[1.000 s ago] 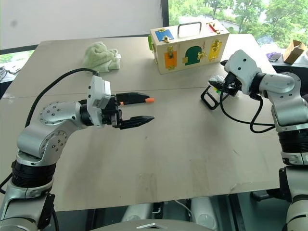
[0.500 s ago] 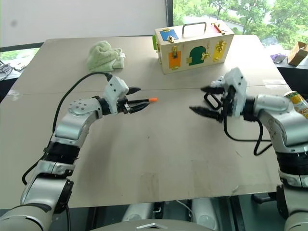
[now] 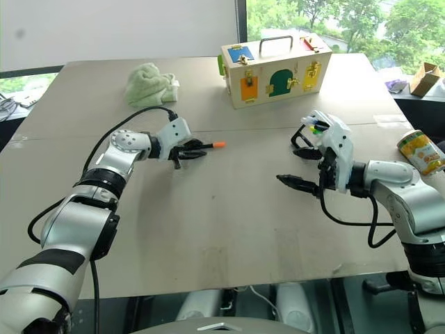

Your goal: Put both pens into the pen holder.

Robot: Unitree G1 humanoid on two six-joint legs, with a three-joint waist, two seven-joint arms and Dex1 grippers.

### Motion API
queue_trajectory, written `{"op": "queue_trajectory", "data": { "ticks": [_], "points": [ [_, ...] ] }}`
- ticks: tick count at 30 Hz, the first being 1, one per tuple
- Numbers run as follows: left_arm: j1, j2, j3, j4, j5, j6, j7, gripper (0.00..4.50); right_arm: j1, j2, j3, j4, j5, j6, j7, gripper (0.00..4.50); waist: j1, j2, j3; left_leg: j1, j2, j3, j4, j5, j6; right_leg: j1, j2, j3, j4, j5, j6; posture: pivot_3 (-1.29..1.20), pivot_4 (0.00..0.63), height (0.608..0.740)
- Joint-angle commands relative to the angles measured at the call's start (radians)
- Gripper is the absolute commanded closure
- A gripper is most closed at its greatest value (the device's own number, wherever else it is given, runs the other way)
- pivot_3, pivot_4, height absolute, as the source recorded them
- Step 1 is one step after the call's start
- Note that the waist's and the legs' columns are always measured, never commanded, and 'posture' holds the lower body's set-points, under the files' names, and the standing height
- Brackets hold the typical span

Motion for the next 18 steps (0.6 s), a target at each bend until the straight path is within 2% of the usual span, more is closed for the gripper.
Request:
{"op": "queue_trajectory", "data": {
  "ticks": [1,3,7,10,12,13,18],
  "points": [
    [0.048,-0.011,-0.013,0.063,0.034,0.042,-0.069,4.46,-0.001,0.013,-0.061,-0.053,0.048,0.013,-0.031,0.00,-0.006,0.003,-0.002,0.000,0.000,0.000,0.000,0.000,0.000,0.000,0.000,0.000,-0.001,0.000,0.000,0.00,0.150,0.740],
    [0.058,-0.015,-0.011,0.043,0.041,0.009,-0.095,4.46,-0.002,0.012,-0.065,-0.058,0.053,0.017,-0.037,0.00,-0.006,0.004,-0.003,-0.001,0.000,0.001,0.000,0.000,-0.001,0.000,-0.001,0.001,-0.002,0.000,0.000,0.00,0.150,0.740],
    [0.073,-0.048,0.059,-0.017,-0.033,0.024,-0.155,4.46,-0.011,0.013,-0.050,-0.049,0.046,0.014,-0.046,0.00,-0.003,0.005,-0.004,-0.003,0.000,0.001,0.000,0.002,-0.004,-0.001,-0.001,0.000,-0.002,0.000,0.000,0.00,0.150,0.740],
    [0.084,-0.098,0.170,-0.151,-0.186,0.134,-0.214,4.46,-0.038,0.038,-0.033,-0.043,0.060,0.027,-0.056,0.00,0.005,0.004,-0.004,-0.004,-0.001,0.000,0.000,0.002,-0.003,-0.002,-0.001,-0.001,-0.003,0.000,0.000,0.00,0.150,0.740],
    [0.106,-0.109,0.199,-0.241,-0.233,0.200,-0.234,4.46,-0.047,0.047,-0.023,-0.041,0.058,0.031,-0.057,0.00,0.011,0.001,-0.002,-0.006,-0.001,0.000,0.001,0.002,-0.003,-0.003,-0.002,-0.001,-0.003,0.000,0.000,0.00,0.150,0.740],
    [0.126,-0.102,0.194,-0.283,-0.227,0.214,-0.230,4.46,-0.054,0.051,-0.014,-0.038,0.054,0.030,-0.055,0.00,0.010,-0.002,0.000,-0.006,-0.001,-0.001,0.001,0.002,-0.004,-0.003,-0.002,-0.001,-0.003,0.000,0.000,0.00,0.150,0.740],
    [0.197,-0.067,0.196,-0.434,-0.231,0.258,-0.197,4.46,-0.083,0.067,0.004,-0.019,0.049,0.024,-0.054,0.00,-0.005,-0.003,0.001,-0.006,-0.001,-0.001,-0.001,0.002,-0.004,-0.003,-0.001,0.000,-0.004,0.000,0.000,0.00,0.150,0.740]
  ]
}}
